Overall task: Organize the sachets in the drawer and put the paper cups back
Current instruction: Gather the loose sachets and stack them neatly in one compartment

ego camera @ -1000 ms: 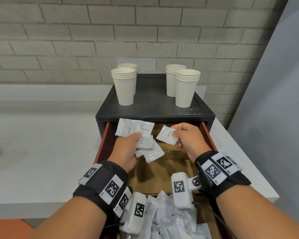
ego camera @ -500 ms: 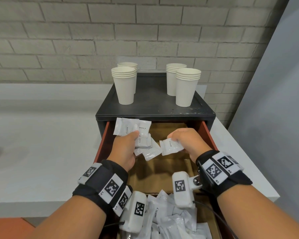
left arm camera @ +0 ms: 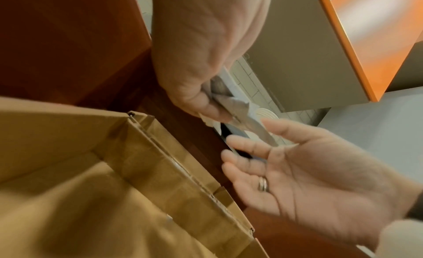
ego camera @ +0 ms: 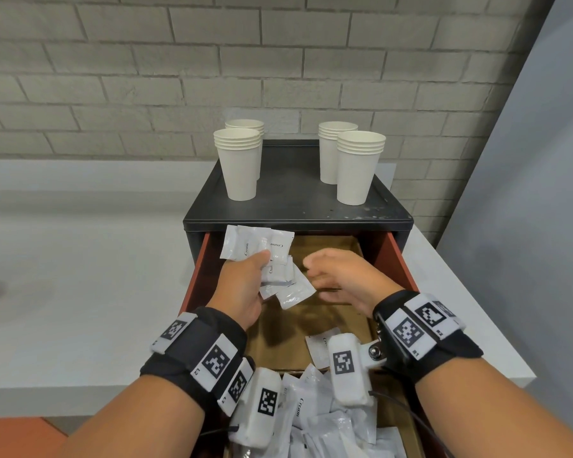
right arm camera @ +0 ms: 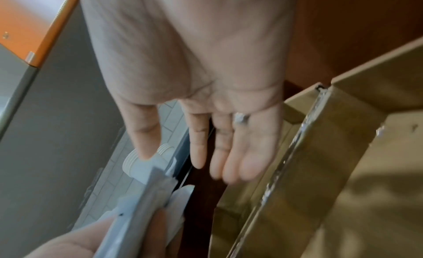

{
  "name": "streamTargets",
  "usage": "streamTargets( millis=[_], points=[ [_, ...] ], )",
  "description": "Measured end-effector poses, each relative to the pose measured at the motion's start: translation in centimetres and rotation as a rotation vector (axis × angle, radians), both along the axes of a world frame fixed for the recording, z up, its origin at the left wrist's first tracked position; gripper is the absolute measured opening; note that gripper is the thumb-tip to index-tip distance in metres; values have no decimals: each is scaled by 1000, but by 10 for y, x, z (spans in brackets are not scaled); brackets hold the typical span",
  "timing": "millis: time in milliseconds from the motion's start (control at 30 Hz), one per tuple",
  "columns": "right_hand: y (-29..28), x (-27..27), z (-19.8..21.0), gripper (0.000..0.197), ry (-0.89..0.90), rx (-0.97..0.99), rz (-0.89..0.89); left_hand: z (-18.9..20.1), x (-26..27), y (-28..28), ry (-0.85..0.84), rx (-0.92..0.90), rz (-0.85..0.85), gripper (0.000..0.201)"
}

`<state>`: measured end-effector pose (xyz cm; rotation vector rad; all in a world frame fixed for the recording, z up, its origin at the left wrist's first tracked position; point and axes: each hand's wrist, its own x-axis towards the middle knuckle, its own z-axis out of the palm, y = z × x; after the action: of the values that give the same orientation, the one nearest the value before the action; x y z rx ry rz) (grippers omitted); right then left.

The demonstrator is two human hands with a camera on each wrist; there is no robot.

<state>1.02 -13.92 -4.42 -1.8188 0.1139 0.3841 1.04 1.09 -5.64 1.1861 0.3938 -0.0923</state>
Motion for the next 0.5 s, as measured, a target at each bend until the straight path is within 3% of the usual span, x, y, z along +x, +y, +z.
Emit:
streamTargets(
  millis=[100,267,500],
  points=[
    [6,-3,-2,29,-35,72,116,0,-2,0,-34,-24,-33,27],
    [-1,0,0,30,-137,-48,106,3,0,2,-7,-9,26,22],
    [-6,3,0,30,-171,-48,92,2,1,4,-1,26,45,24]
  ],
)
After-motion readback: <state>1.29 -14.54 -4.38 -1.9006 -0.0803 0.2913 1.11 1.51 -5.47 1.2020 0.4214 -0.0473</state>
